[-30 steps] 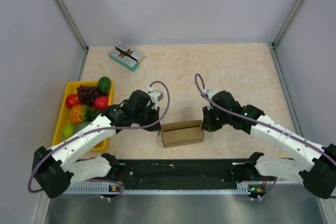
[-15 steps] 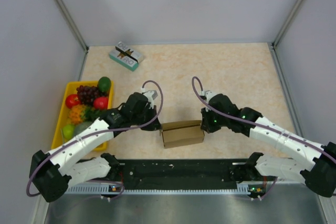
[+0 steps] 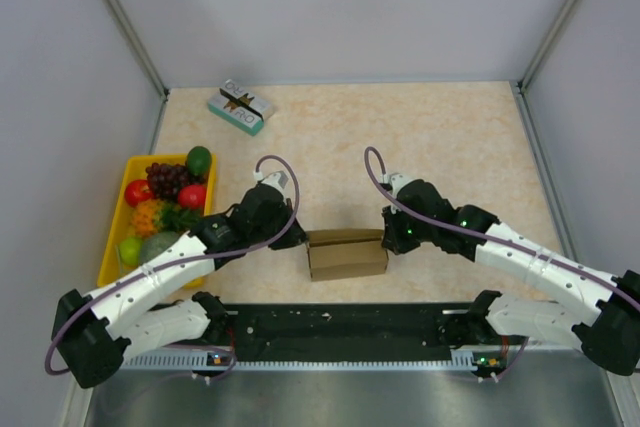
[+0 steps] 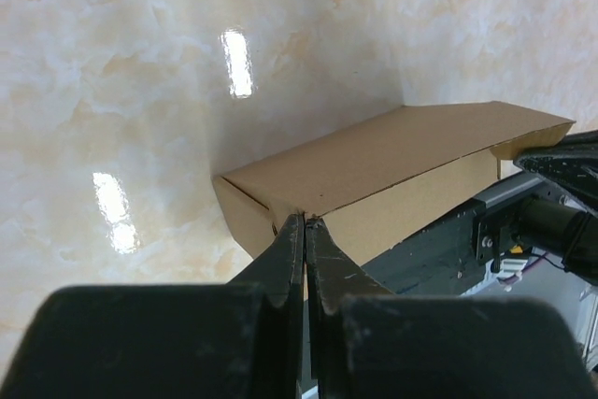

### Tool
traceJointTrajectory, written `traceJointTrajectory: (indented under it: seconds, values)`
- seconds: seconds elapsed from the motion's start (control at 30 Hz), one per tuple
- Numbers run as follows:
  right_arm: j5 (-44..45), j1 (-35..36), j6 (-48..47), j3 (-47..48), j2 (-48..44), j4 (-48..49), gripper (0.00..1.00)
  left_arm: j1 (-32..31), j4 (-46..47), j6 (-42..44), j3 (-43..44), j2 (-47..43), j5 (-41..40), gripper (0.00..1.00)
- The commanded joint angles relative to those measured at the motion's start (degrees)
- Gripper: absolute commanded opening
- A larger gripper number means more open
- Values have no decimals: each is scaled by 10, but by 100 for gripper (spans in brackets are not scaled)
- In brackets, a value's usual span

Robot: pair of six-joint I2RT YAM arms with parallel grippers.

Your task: Fold the paper box

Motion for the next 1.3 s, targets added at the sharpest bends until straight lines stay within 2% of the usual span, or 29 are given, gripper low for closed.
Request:
traceJointTrajectory:
  seconds: [0.0, 0.27, 0.5, 0.8, 1.1, 1.27]
  values:
    - [-16, 14, 6, -2, 2, 14, 0, -20, 44, -53, -7, 8, -47, 0]
    - [-17, 15, 6, -3, 1, 14, 0, -47, 42, -63, -11, 10, -82, 0]
    - [2, 14, -9, 4, -8, 0, 0, -76, 58, -71, -54, -4, -90, 0]
    - [24, 14, -25, 14, -21, -27, 0, -77, 53, -57, -99, -62, -91, 0]
    - [50, 15, -37, 24, -21, -51, 0, -90, 65, -58, -109, -57, -89, 0]
    - [18, 15, -13, 12, -7, -46, 0, -94, 68, -60, -108, -54, -97, 0]
